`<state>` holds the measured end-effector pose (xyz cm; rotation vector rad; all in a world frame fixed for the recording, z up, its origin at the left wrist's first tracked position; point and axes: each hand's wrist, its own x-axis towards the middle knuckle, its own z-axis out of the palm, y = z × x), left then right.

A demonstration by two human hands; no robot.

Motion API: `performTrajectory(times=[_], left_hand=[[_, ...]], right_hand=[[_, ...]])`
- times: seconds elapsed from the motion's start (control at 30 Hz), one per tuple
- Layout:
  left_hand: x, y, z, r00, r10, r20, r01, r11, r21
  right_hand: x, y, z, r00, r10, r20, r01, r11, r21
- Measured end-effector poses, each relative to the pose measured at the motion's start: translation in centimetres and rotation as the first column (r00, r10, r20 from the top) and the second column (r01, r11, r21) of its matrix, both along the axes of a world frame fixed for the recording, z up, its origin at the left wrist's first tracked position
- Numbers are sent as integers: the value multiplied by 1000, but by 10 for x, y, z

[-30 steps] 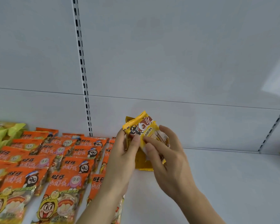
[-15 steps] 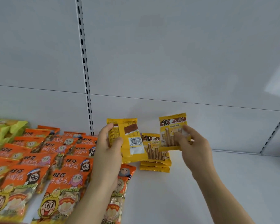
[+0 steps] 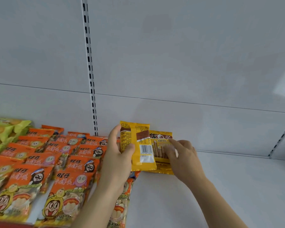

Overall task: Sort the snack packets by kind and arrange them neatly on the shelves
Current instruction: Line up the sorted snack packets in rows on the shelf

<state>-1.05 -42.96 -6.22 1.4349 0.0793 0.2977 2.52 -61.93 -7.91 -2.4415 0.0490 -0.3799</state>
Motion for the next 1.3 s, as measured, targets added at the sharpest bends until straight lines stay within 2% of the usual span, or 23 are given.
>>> performTrajectory(times=[0.07,0.13,0.27,0.33,0.4,0.47,0.57,0.67,0.73,0.8,0.87,0.97,1.03,1.13,1.2,1.3], left_hand=[[-1,-2,0,1000,-12,15,12,1000,7],[1,-4,1,999,3,32,-4,1000,18],[2,-12,6,997,-35,72,27,993,112],[0,-17,8,995,-63,71,49,982,185],[-2,-21,9,994,-25,105,-7,955,298],[-4,-25,12,990,-35,138,-10,949,314],[-9,-35,14,979,-161,128,141,978,156],[-3,-34,13,988,-58,146,34,986,162],[1,-29,11,994,-15,106,-1,989,146],[0,-25,12,996,-2,84,-7,994,107],[-3,-23,15,998,8,69,-13,998,63],[0,-20,15,999,11,44,-12,1000,25],[3,-19,14,999,-29,44,25,995,95],[7,-20,14,994,-82,70,52,934,353],[12,-17,15,993,-81,90,22,851,524],[17,-14,17,987,-113,111,-5,673,739]], right_hand=[[-8,2,8,986,-44,162,32,997,73],[-17,7,18,969,-48,243,17,992,128],[-32,20,33,992,58,112,-86,962,261],[-37,24,37,991,49,125,-92,923,374],[-40,23,39,980,-26,198,-67,891,448],[-41,25,39,945,-85,317,-50,917,395],[-43,33,29,883,43,467,-188,945,269],[-44,36,12,832,196,518,-330,927,179],[-43,32,5,813,201,546,-321,938,132],[-40,25,4,826,122,550,-247,956,160],[-38,18,8,881,52,470,-185,952,243],[-39,13,13,949,128,290,-239,890,389],[-42,14,17,955,138,262,-241,876,417],[-40,10,22,959,13,282,-147,876,459],[-32,7,26,962,-89,257,-63,846,529],[-16,4,28,979,-137,150,15,785,620]])
